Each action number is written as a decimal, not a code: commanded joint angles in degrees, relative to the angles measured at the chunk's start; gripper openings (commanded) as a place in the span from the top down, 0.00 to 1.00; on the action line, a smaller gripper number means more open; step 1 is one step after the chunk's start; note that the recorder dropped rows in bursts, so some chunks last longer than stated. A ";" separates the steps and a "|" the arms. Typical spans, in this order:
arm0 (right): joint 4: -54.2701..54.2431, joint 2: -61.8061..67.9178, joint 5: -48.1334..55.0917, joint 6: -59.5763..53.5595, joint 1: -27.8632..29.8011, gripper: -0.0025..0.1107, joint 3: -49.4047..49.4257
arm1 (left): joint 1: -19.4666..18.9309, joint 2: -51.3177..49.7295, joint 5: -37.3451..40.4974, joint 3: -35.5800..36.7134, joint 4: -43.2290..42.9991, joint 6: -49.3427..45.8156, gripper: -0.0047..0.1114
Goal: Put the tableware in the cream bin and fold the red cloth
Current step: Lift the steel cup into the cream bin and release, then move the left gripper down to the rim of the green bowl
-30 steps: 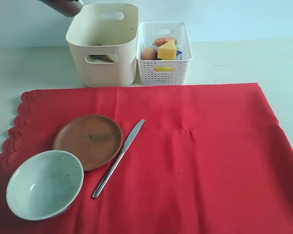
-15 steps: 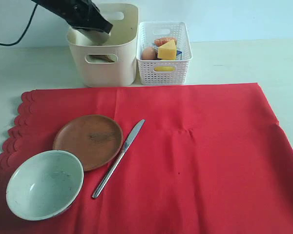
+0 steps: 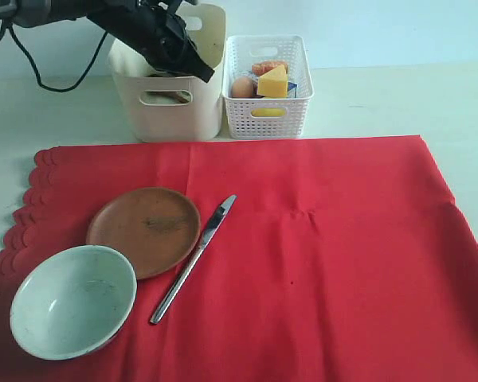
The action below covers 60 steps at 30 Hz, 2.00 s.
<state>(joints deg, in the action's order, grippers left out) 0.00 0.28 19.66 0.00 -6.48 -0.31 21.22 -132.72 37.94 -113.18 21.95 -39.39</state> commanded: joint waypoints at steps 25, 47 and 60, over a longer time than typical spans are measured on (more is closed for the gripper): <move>0.00 -0.28 -0.96 0.00 0.29 0.98 0.31 | -0.08 15.18 10.94 -0.42 -2.51 11.20 0.47; 0.00 -0.28 -0.96 0.00 0.29 0.98 0.31 | -0.08 28.91 32.03 13.50 -10.80 26.12 0.49; 0.00 -0.28 -0.96 0.00 0.29 0.98 0.31 | -0.08 48.42 21.93 52.74 -11.29 25.98 0.49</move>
<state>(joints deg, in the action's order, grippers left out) 0.00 0.28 19.53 0.00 -6.48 -0.31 21.22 -85.90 61.82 -64.14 11.16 -13.86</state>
